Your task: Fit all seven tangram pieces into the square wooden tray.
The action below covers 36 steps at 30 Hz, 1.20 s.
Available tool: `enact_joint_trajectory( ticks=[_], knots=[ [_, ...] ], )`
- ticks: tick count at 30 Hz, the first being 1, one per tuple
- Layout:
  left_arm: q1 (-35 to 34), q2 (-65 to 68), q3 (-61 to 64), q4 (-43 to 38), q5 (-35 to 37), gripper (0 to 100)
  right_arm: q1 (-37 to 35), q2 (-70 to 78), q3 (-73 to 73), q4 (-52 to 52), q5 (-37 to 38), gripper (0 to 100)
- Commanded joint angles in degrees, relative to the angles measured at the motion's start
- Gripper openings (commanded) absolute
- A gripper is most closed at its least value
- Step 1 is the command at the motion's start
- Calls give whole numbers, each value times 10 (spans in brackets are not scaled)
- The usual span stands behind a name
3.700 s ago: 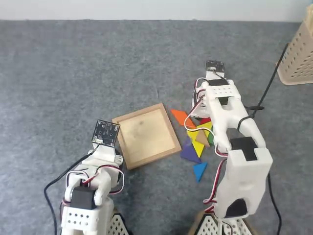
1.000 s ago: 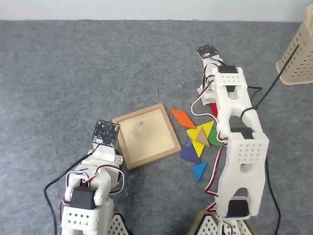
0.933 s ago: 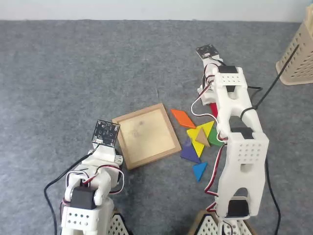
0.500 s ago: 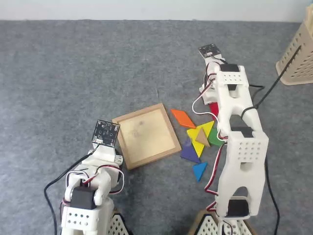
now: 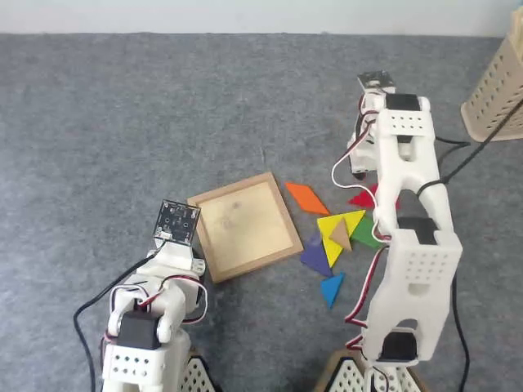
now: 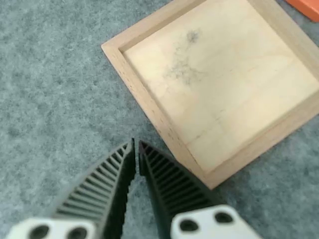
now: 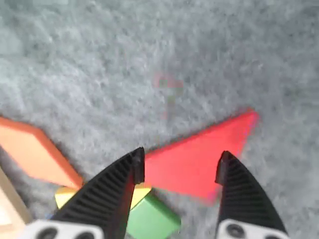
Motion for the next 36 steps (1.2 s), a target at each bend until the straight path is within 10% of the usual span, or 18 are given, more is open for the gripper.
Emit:
enact_joint_trajectory(
  ticks=[1, 16, 24, 36],
  knots=[
    [0, -12, -11, 4, 4, 12, -14, -77, 20, 11, -20, 206],
    [0, -12, -11, 4, 4, 12, -224, -320, 338, -126, -105, 206],
    [0, -12, -11, 4, 4, 12, 3, -318, 338, -111, -108, 228],
    [0, -12, -11, 4, 4, 12, 13, -156, 263, -119, -301, 312]
  ],
)
